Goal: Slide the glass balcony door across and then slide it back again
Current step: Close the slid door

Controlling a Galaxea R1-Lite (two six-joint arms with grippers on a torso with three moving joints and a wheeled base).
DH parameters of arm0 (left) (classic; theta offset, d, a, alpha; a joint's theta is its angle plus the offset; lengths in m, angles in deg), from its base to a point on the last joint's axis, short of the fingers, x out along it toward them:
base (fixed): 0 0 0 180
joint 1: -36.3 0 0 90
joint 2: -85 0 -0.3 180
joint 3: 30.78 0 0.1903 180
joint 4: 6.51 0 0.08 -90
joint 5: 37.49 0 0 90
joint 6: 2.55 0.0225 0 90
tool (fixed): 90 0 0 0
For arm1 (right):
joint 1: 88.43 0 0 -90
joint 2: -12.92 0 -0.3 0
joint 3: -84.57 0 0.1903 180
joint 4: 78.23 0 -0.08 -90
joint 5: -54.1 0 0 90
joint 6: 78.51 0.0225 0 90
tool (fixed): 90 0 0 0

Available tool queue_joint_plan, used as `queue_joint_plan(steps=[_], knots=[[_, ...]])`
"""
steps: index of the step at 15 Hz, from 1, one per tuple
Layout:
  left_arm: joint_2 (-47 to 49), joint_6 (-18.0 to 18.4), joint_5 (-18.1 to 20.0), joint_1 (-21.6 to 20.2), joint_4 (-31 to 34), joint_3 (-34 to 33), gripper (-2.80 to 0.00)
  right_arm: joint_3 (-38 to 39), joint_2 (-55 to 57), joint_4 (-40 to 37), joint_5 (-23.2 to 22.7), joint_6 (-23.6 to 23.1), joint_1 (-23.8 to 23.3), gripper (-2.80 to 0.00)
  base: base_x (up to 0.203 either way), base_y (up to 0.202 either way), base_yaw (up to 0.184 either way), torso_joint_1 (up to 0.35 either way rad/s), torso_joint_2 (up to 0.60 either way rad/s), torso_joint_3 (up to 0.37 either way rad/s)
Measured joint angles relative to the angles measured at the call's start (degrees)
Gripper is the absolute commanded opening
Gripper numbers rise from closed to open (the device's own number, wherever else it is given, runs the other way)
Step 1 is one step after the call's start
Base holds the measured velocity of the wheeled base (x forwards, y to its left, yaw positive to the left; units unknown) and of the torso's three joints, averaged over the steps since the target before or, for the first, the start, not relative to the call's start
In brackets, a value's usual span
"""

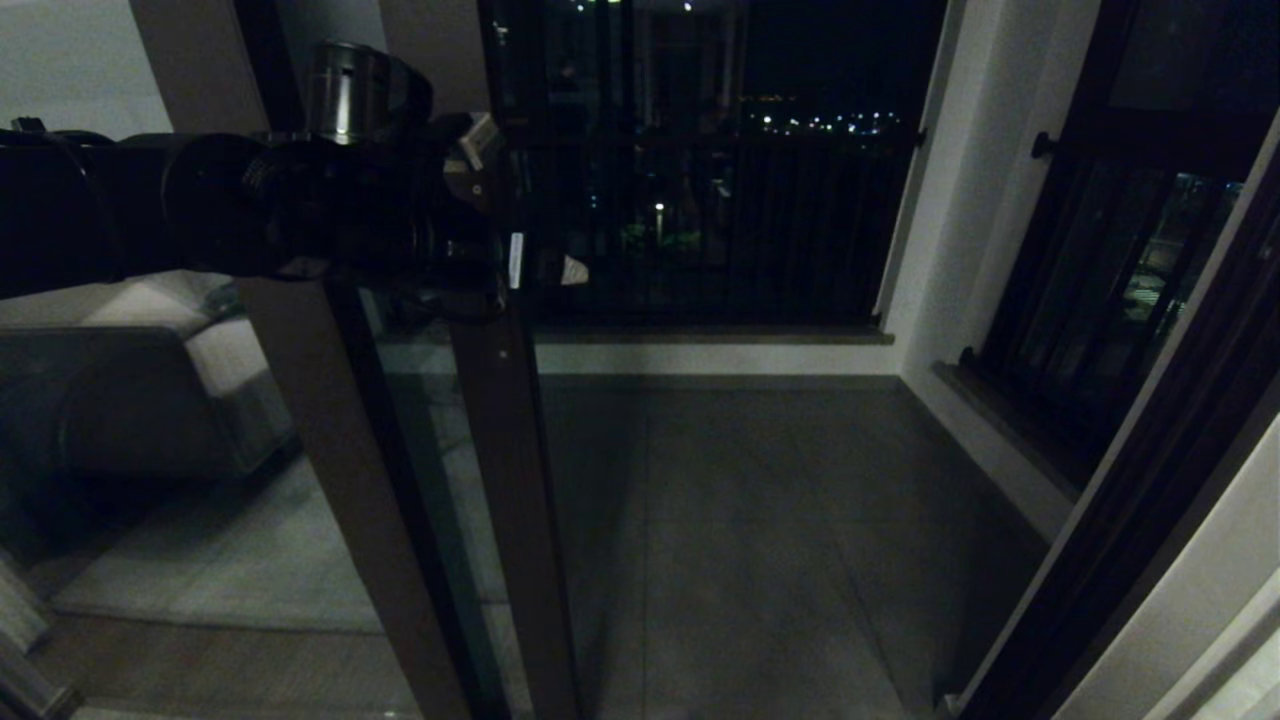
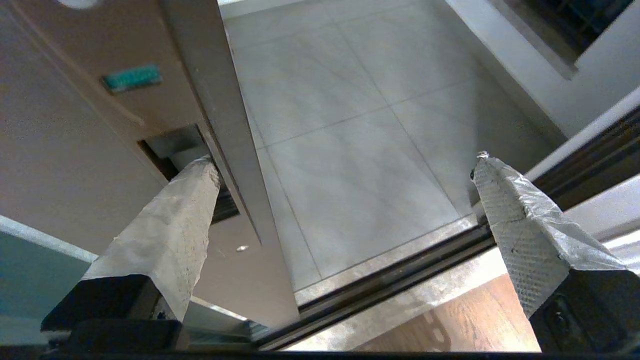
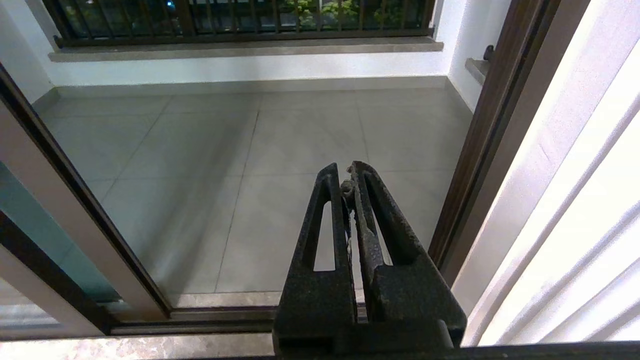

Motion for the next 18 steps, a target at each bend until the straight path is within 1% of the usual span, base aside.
queue_joint_plan(steps=[4, 7, 10, 14, 15, 16, 18], knots=[[0.1, 0.0, 0.0, 1.7, 0.1, 0.0, 0.00, 0.0, 0.0, 0.0, 0.0, 0.0, 0.0, -2.80, 0.000, 0.000, 0.000, 0.000, 0.00, 0.000], [0.4, 0.2, 0.7, 3.6, -0.4, 0.3, 0.00, 0.0, 0.0, 0.0, 0.0, 0.0, 0.0, -2.80, 0.000, 0.000, 0.000, 0.000, 0.00, 0.000], [1.3, 0.1, 0.1, 3.8, -3.1, 0.3, 0.00, 0.0, 0.0, 0.0, 0.0, 0.0, -0.1, -2.80, 0.000, 0.000, 0.000, 0.000, 0.00, 0.000], [1.5, 0.0, 0.3, 4.0, -3.3, 0.0, 0.00, 0.0, 0.0, 0.0, 0.0, 0.0, 0.0, -2.80, 0.000, 0.000, 0.000, 0.000, 0.00, 0.000], [1.2, 0.0, 1.0, 3.9, -3.0, -0.1, 0.00, 0.0, 0.0, 0.0, 0.0, 0.0, 0.0, -2.80, 0.000, 0.000, 0.000, 0.000, 0.00, 0.000], [0.7, 0.0, 2.8, 3.6, -2.3, -0.2, 0.00, 0.0, 0.0, 0.0, 0.0, 0.0, 0.0, -2.80, 0.000, 0.000, 0.000, 0.000, 0.00, 0.000], [-0.7, 0.1, 8.2, 1.6, 0.3, -0.3, 0.00, 0.0, 0.0, 0.0, 0.0, 0.1, 0.0, -2.80, 0.000, 0.000, 0.000, 0.000, 0.00, 0.000]])
